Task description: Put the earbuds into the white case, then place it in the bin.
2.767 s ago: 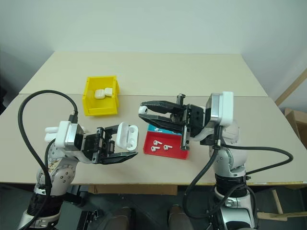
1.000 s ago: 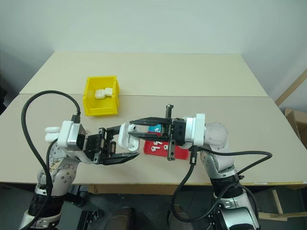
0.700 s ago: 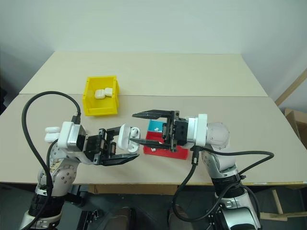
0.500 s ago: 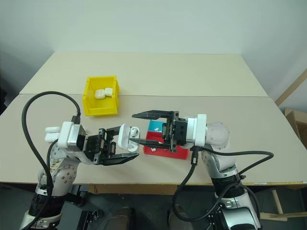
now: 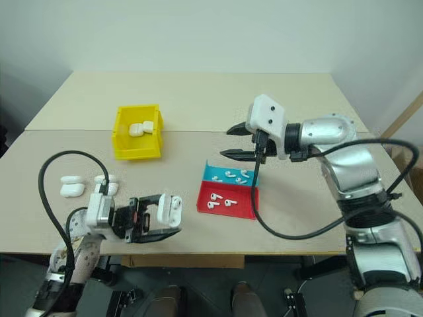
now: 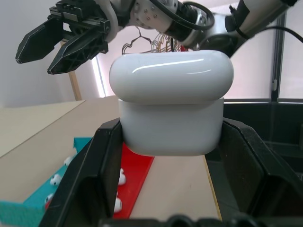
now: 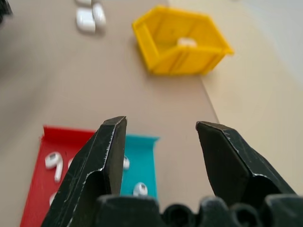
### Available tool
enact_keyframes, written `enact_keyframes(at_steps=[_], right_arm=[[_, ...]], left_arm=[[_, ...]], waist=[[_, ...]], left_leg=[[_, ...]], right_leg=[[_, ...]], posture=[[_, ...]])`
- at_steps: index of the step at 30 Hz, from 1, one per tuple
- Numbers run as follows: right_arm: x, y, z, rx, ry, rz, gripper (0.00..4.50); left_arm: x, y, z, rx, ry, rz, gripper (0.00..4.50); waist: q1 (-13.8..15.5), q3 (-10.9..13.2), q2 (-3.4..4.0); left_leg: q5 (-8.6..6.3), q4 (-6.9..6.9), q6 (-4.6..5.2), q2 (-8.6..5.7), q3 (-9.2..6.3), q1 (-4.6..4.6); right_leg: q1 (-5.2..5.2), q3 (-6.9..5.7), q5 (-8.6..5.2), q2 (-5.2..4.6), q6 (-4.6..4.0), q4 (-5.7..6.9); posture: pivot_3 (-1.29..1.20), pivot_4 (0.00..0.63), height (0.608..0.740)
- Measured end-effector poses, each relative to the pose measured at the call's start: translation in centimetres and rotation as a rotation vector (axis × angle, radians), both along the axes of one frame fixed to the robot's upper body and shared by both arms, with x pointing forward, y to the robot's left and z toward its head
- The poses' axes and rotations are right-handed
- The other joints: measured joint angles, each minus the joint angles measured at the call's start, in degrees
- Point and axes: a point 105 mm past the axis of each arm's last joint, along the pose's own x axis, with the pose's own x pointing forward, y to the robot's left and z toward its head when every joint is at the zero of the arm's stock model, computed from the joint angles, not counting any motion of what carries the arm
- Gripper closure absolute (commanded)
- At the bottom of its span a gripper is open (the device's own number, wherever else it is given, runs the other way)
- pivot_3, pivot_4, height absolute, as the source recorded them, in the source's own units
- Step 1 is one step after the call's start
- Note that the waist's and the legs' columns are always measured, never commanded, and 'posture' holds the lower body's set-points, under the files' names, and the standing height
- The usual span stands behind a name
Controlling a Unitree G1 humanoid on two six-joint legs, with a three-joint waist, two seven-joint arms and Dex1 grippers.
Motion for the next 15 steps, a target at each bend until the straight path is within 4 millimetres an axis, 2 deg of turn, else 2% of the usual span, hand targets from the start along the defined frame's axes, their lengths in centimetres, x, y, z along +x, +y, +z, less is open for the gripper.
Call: enact_keyframes(at_steps=[5,7,11,15], right_arm=[[3.2,-0.5,-2.6,-0.315,0.057,-0.051,1.66],[3.8,-0.4,-3.5,-0.404,0.064,-0.046,1.66],[4.8,1.0,-4.8,-0.531,0.077,-0.016,1.66],[5.6,2.0,-5.5,-0.577,0.087,-0.024,1.66]], left_arm=[[-0.4,0.5,-0.3,0.012,-0.018,0.027,1.75],[-0.4,0.6,-0.4,0.014,-0.015,0.037,1.75],[-0.4,0.5,-0.2,0.008,-0.022,0.065,1.75],[-0.7,0.3,-0.2,0.012,-0.019,0.072,1.75]], waist=[[0.0,0.0,0.01],[0.0,0.0,0.01],[-0.1,0.0,0.04],[-0.1,0.0,0.06]], left_leg=[[0.0,-0.02,0.0,0.01,0.01,-0.02],[0.0,-0.05,0.0,0.02,0.0,-0.04],[0.0,-0.04,0.0,0.0,0.0,-0.03],[0.0,-0.04,0.0,0.0,-0.01,-0.03]], right_leg=[[-0.05,-0.01,0.0,0.0,0.0,0.0],[-0.07,-0.02,0.0,0.0,0.0,0.0],[-0.1,-0.01,0.01,-0.03,-0.02,0.05],[-0.1,-0.02,0.02,-0.03,-0.03,0.07]], posture=[[0.0,0.15,0.74],[0.0,0.15,0.74],[0.0,0.15,0.74],[0.0,0.15,0.74]])
